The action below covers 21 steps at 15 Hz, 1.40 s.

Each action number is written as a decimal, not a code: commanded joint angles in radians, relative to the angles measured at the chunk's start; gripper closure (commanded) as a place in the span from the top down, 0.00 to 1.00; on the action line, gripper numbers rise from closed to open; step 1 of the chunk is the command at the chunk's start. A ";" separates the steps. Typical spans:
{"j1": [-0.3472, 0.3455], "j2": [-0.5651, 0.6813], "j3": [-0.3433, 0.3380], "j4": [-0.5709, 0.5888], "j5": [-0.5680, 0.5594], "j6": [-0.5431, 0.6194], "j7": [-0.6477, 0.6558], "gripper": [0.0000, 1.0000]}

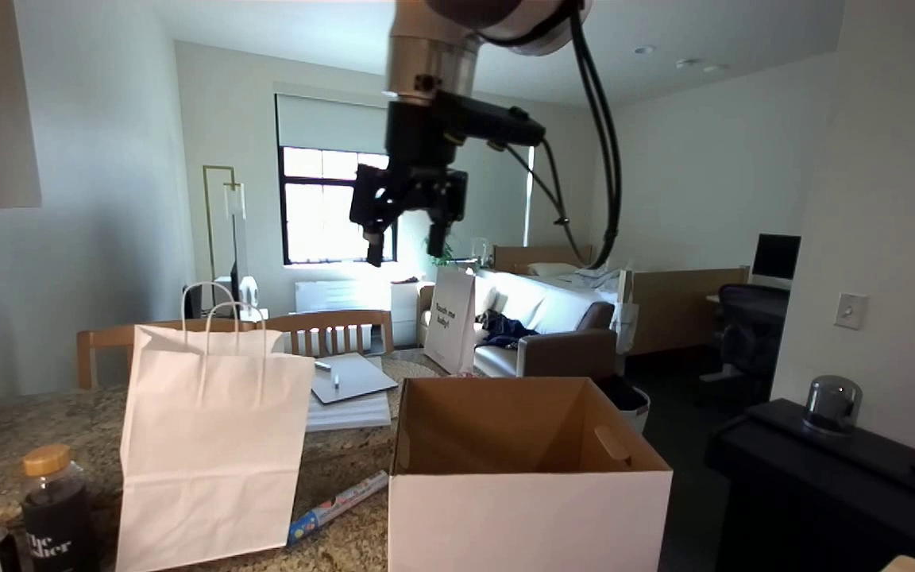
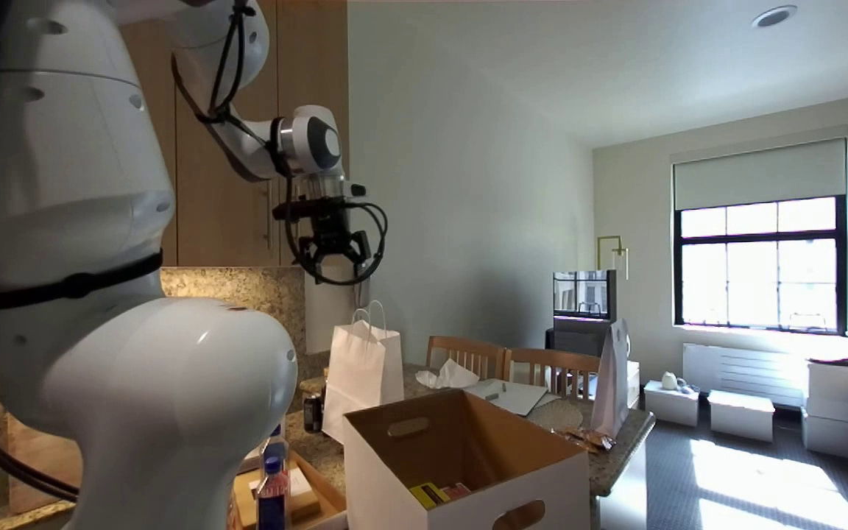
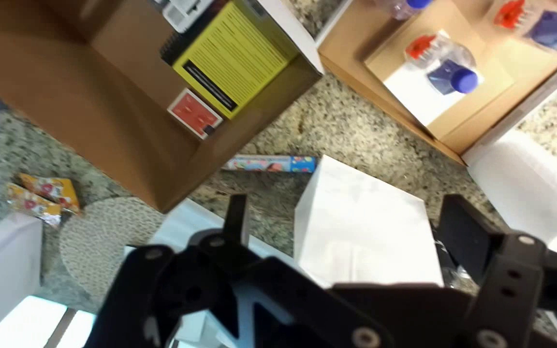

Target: Put two empty water bottles inside the white storage box

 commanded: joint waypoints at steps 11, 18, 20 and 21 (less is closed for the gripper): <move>0.227 0.592 0.081 0.260 -0.171 0.063 0.239 1.00; 0.300 0.824 0.003 0.440 -0.116 0.013 0.155 1.00; 0.306 0.862 -0.027 0.469 -0.112 0.020 0.180 1.00; 0.303 0.880 -0.037 0.482 -0.096 0.014 0.179 1.00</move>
